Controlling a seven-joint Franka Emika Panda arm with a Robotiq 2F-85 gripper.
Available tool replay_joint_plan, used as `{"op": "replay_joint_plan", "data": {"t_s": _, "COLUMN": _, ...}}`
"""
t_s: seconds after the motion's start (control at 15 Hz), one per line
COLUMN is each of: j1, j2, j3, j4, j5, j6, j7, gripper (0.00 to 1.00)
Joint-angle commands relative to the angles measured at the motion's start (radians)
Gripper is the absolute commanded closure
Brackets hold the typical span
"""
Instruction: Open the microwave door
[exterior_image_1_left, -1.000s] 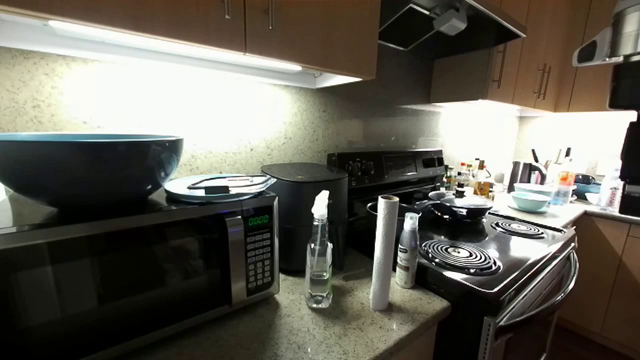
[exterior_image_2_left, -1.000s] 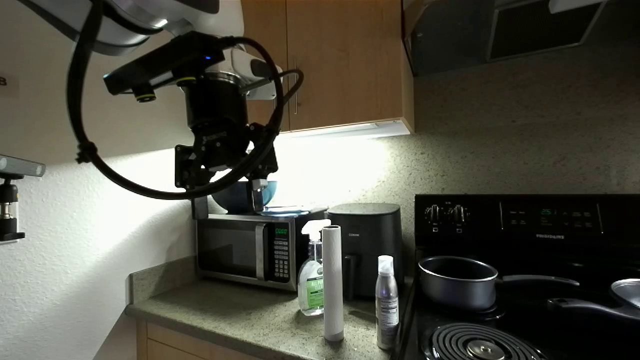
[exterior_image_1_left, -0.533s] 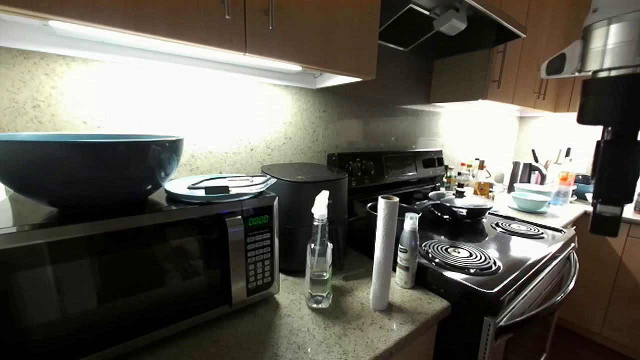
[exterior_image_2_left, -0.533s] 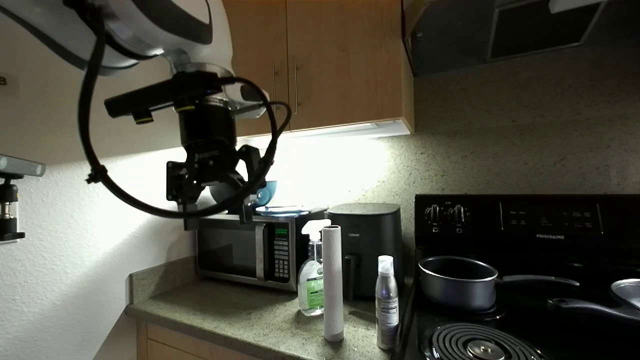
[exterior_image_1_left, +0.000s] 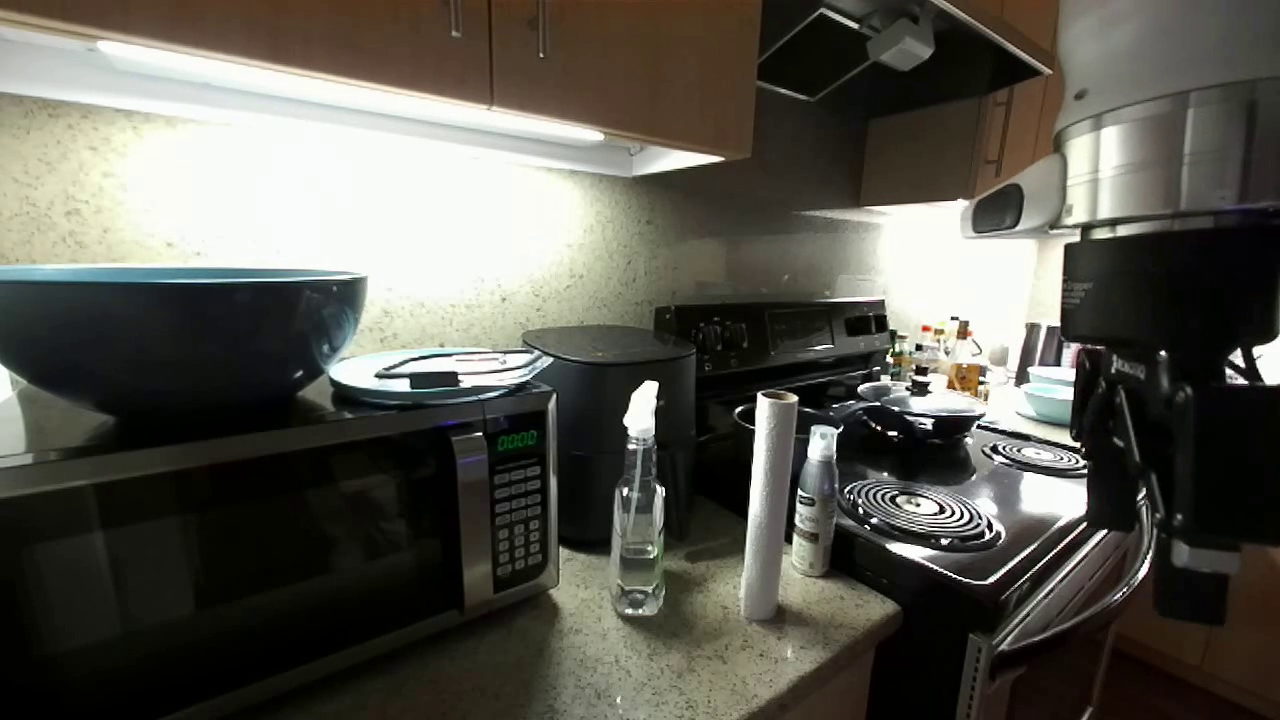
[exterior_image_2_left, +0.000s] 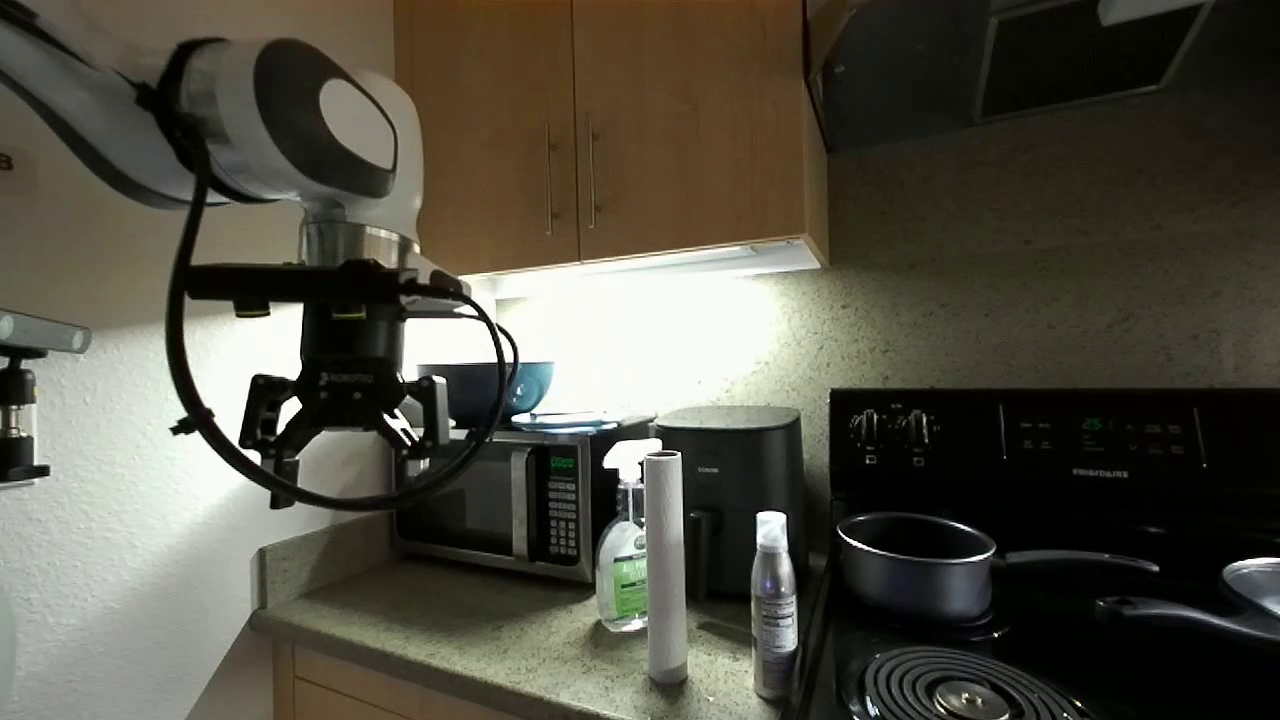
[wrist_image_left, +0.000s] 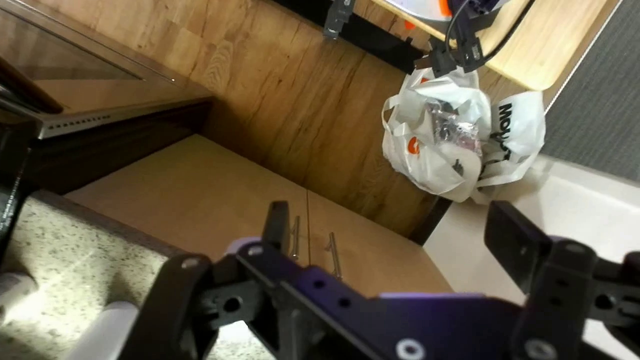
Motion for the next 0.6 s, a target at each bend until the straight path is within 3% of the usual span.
{"op": "replay_joint_plan", "data": {"t_s": 0.0, "j1": -0.008, "j2": 0.009, "j3": 0.016, "j4": 0.004, "j5": 0.014, "j6": -0.002, "j7": -0.024, "gripper": 0.0}}
{"op": "replay_joint_plan", "data": {"t_s": 0.33, "j1": 0.001, "j2": 0.021, "j3": 0.001, "j4": 0.001, "j5": 0.055, "j6": 0.026, "j7": -0.037, "gripper": 0.0}}
{"op": "replay_joint_plan", "data": {"t_s": 0.53, "j1": 0.036, "j2": 0.035, "j3": -0.013, "j4": -0.03, "j5": 0.197, "j6": 0.191, "j7": -0.054, "gripper": 0.0}}
